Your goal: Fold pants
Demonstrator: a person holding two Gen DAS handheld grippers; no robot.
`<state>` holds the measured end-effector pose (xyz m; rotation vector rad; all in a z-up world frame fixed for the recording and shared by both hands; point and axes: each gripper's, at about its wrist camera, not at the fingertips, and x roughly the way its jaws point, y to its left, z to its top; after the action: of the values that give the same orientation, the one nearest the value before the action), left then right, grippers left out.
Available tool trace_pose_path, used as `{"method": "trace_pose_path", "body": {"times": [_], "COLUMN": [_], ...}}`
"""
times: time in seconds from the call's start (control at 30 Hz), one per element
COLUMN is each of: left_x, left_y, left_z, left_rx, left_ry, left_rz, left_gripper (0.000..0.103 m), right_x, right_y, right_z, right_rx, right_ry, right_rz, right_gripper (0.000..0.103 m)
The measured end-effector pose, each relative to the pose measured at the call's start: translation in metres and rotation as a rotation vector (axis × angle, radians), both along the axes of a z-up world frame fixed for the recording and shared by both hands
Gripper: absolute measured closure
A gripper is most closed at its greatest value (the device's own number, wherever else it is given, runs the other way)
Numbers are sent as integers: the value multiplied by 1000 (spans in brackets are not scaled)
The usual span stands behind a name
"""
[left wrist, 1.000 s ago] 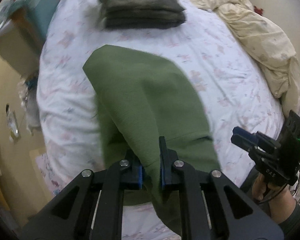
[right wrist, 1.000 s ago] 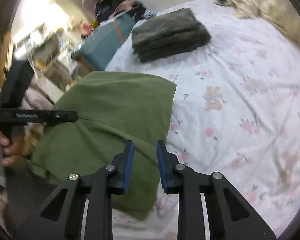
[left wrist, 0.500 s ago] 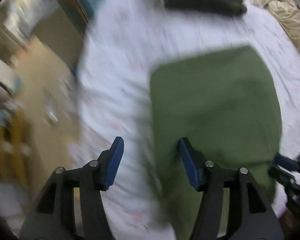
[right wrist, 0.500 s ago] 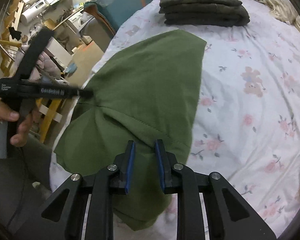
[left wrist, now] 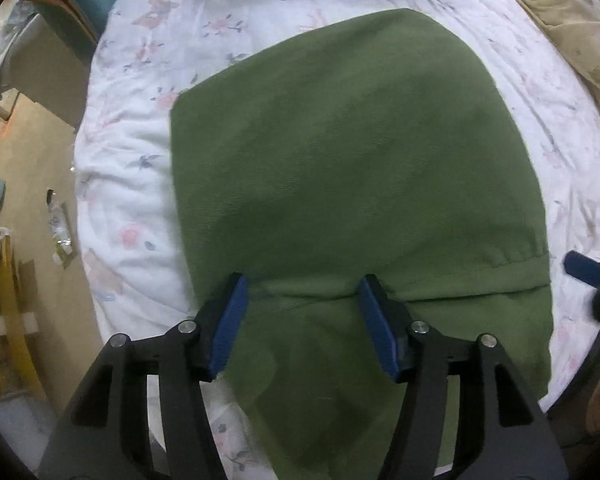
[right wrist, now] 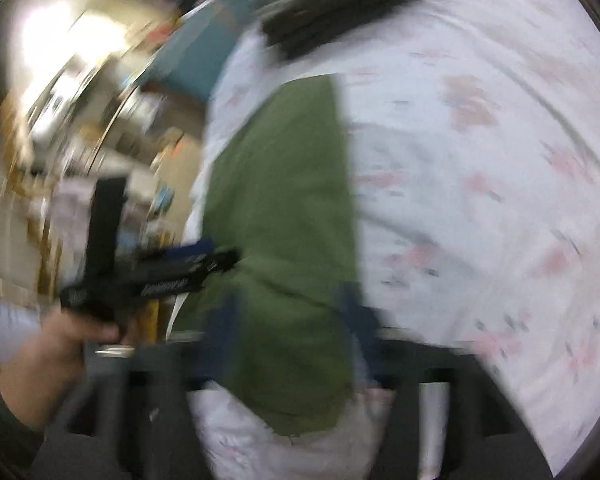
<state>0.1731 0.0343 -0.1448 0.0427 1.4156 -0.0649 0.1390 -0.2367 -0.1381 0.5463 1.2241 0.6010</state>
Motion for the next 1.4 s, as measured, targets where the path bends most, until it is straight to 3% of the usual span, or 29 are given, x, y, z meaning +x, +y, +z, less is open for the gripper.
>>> {"method": "trace_pose_path", "body": {"times": [0.07,0.17,0.23,0.33,0.43,0.47,0.5,0.57,0.6,0.73,0.87,0.97,1.03,1.13,1.23,1.27,1.3,1.33,1.37,1.4], "left_x": [0,4,10,11,14,15,15,15,15,14,15,17,20,31,54,64,73,79,86,93], "left_y": [2,1,1,4,6,7,6,11,13,13,9,20,23,32,28,27,23,17,12,3], "left_z": [-1,-2,1,1,0,-1,0,1,4,24,45,54,58,55,40,32,27,24,19,10], "left_rx": [7,17,23,24,23,23,21,11,-6,-90,-61,-96,-116,-175,-295,-336,-371,-397,-402,-374], "left_ry": [2,3,9,14,14,14,12,8,-1,-72,-169,-205,-209,-183,-129,-107,-94,-88,-79,-63], "left_rz": [9,9,9,13,17,19,26,36,43,40,34,98,132,158,146,127,111,93,69,26], "left_gripper": [44,44,44,43,43,43,43,43,43,43,38,26,19,17,13,13,13,13,13,13], "right_x": [-1,-5,-10,-20,-31,-33,-36,-39,-39,-18,28,62,86,86,82,82,79,79,72,68], "right_y": [-14,-4,12,28,51,54,55,52,54,44,10,-35,-74,-105,-117,-115,-116,-118,-125,-128], "right_z": [-19,-48,-67,-88,-88,-84,-79,-61,-50,6,36,29,6,-16,-29,-28,-26,-26,-24,-24], "right_rx": [70,125,125,256,252,227,198,205,188,148,30,-63,-92,-106,-64,-64,-69,-58,-32,-10], "right_ry": [119,259,320,395,343,309,275,203,166,29,-50,-31,49,101,142,143,155,168,184,192], "right_rz": [-80,-59,-29,-54,-53,-66,-96,-129,-117,-42,29,2,-60,-111,-163,-172,-187,-209,-240,-267], "right_gripper": [15,15,15,14,17,31,52,75,81,85,86,86,86,86,81,73,55,44,22,14]}}
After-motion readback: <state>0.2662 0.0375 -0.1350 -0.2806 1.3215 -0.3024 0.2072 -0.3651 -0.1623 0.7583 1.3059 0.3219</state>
